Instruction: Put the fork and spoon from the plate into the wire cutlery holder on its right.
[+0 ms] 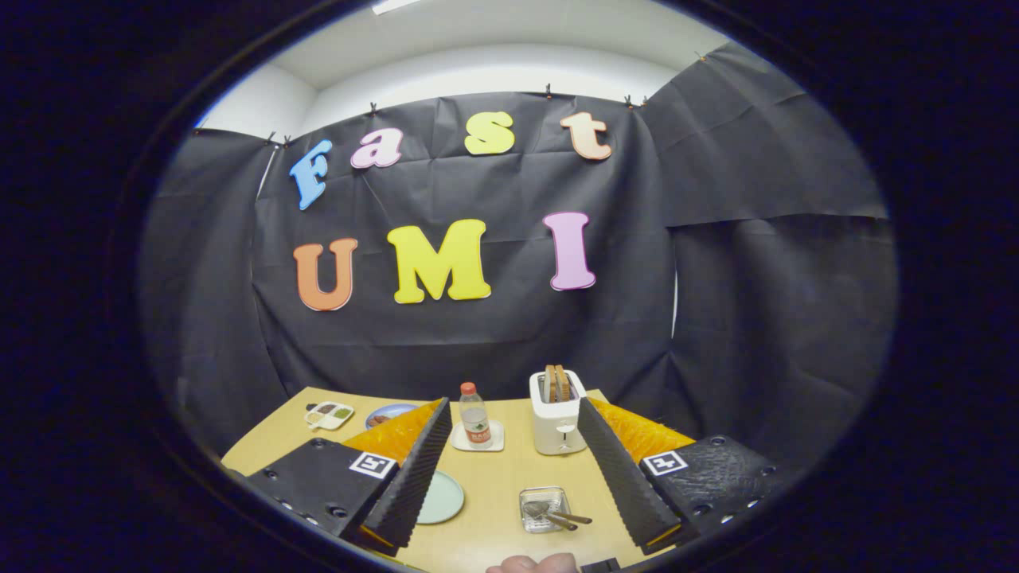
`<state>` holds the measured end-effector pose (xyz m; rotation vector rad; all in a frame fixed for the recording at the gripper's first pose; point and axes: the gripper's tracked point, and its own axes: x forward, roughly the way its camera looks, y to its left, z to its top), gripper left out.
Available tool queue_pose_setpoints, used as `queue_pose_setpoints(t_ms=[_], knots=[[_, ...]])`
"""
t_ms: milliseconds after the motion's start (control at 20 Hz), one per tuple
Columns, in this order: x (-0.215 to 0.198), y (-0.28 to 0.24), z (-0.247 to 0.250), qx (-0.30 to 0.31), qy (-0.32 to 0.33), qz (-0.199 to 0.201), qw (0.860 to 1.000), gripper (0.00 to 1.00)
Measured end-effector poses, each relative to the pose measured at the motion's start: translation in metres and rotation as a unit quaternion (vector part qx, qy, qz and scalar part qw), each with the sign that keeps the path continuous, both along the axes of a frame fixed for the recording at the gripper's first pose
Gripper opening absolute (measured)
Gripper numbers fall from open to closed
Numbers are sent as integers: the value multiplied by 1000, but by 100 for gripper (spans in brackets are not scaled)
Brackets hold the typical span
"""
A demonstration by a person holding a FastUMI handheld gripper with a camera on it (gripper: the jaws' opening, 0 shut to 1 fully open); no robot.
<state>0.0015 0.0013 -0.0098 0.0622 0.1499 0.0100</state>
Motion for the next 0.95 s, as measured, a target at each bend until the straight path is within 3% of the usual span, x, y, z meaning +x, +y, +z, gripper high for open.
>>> queue_pose_setpoints(t_ms=[950], knots=[[9, 7, 22, -17, -40, 5, 999, 96]])
